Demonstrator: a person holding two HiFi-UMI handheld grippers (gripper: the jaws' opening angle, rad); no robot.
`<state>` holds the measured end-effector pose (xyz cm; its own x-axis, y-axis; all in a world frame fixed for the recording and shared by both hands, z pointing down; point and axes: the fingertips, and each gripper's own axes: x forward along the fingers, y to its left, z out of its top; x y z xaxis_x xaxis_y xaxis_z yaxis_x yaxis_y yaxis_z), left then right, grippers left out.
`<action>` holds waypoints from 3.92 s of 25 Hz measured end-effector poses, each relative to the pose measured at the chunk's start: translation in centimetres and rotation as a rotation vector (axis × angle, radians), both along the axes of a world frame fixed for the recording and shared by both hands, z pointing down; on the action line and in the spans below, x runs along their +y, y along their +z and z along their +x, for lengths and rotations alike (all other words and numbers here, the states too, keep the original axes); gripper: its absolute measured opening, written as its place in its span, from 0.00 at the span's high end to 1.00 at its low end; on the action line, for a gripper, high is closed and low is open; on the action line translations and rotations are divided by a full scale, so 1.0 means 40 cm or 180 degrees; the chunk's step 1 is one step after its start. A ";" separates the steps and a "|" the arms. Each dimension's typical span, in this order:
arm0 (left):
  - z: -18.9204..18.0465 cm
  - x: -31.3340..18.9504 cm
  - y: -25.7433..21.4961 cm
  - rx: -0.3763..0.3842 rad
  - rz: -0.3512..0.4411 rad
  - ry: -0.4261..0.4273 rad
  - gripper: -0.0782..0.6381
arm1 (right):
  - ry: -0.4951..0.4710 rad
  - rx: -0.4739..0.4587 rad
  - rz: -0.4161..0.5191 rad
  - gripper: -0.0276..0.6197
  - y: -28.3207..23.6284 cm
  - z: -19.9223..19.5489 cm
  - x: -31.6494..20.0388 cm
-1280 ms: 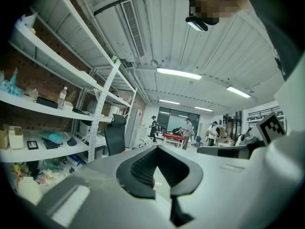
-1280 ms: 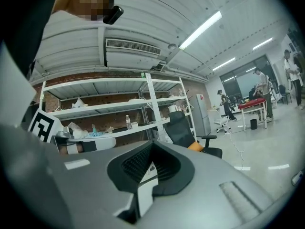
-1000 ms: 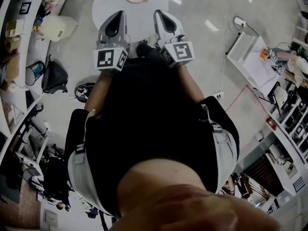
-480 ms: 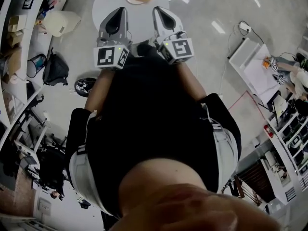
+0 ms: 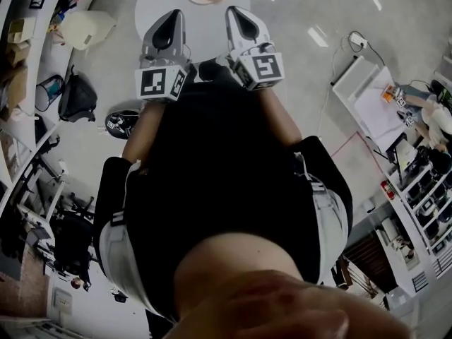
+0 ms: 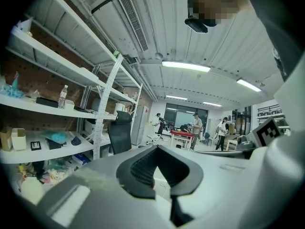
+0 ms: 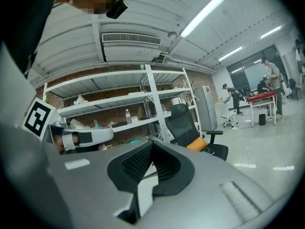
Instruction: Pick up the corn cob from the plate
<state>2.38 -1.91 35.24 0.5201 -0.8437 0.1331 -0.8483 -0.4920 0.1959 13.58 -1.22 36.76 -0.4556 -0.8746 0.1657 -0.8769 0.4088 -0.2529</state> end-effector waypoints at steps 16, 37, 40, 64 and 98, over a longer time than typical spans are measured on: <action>-0.041 -0.099 0.054 0.0114 -0.0174 0.0110 0.88 | 0.0124 0.0322 -0.0217 0.94 0.085 -0.008 -0.107; -0.044 -0.219 0.168 0.0205 -0.0394 0.0132 0.88 | -0.0270 0.0872 -0.0593 0.94 0.293 -0.054 -0.246; -0.049 -0.224 0.178 0.0226 -0.0441 0.0118 0.88 | -0.0320 0.1019 -0.0647 0.94 0.318 -0.056 -0.256; -0.039 -0.263 0.274 0.0171 -0.0577 0.0208 0.88 | -0.1481 0.2159 -0.1340 0.81 0.677 -0.117 -0.308; -0.077 -0.260 0.348 0.0206 -0.0767 0.0118 0.88 | -0.2083 0.2753 -0.2056 0.55 0.931 -0.105 -0.344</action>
